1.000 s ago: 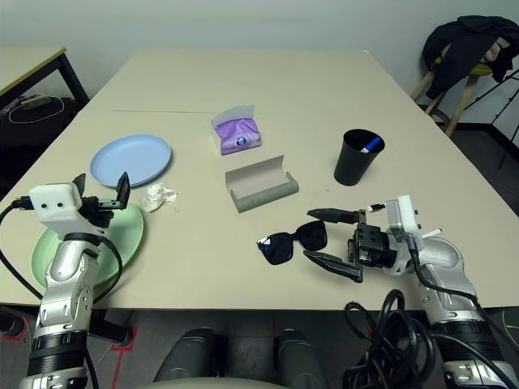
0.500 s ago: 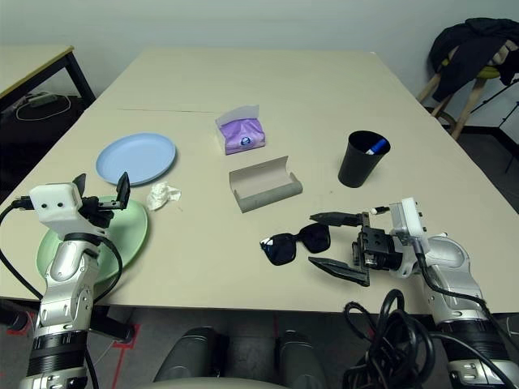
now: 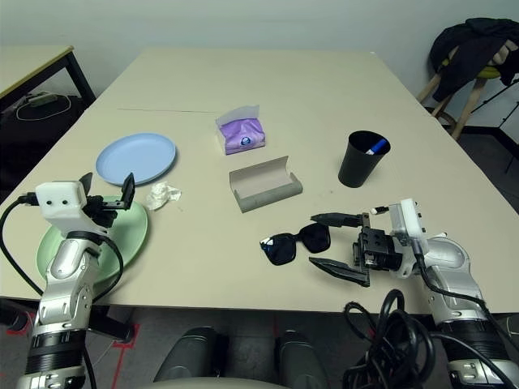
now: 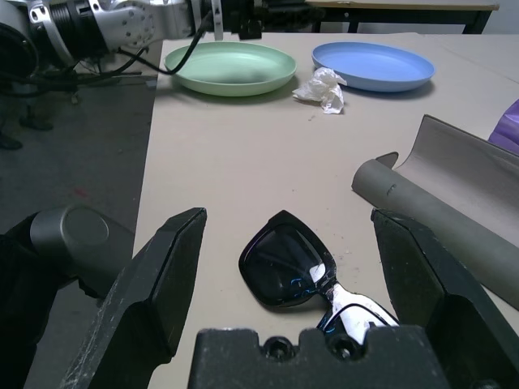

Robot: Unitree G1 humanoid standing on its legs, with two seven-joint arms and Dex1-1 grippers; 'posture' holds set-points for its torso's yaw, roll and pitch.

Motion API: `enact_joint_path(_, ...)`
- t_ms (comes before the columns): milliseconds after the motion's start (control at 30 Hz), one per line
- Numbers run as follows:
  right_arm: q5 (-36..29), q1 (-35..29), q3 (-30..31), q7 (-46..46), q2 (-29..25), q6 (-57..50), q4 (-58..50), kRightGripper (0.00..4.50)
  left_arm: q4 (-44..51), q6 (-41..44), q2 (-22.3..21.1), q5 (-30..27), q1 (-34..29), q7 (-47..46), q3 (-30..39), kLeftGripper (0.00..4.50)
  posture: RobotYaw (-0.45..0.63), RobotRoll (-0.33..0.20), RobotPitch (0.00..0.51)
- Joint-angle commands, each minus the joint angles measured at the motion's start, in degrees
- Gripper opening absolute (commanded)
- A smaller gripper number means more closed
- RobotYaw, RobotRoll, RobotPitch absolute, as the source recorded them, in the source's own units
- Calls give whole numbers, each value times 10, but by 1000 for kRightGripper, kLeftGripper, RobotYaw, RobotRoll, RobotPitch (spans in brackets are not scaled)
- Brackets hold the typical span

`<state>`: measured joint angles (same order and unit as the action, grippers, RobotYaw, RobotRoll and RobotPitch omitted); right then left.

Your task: Organize and tidy the items on the table.

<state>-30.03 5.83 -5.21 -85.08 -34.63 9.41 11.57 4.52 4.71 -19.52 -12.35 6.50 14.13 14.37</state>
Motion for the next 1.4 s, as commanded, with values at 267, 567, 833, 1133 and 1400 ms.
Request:
enact_joint_path(267, 12, 9, 2, -6, -3, 16, 20, 4487, 85, 210, -135, -76, 3, 94, 25, 4500, 91, 0, 37)
enact_joint_path(567, 14, 14, 3, -4, 1, 21, 27, 4487, 19, 240, -249, -58, -61, 156, 85, 4500, 96, 0, 37)
enact_joint_path(833, 17, 19, 5, -6, 4, 24, 33, 4487, -13, 370, -265, -86, -58, 147, 130, 4500, 101, 0, 38)
enact_joint_path(1133, 20, 19, 3, -7, 3, 26, 36, 4487, -13, 431, -251, -93, -85, 154, 117, 4500, 97, 0, 40)
enact_joint_path(1400, 20, 17, 2, -7, 2, 28, 39, 4487, -20, 460, -247, -94, -92, 156, 107, 4500, 98, 0, 43)
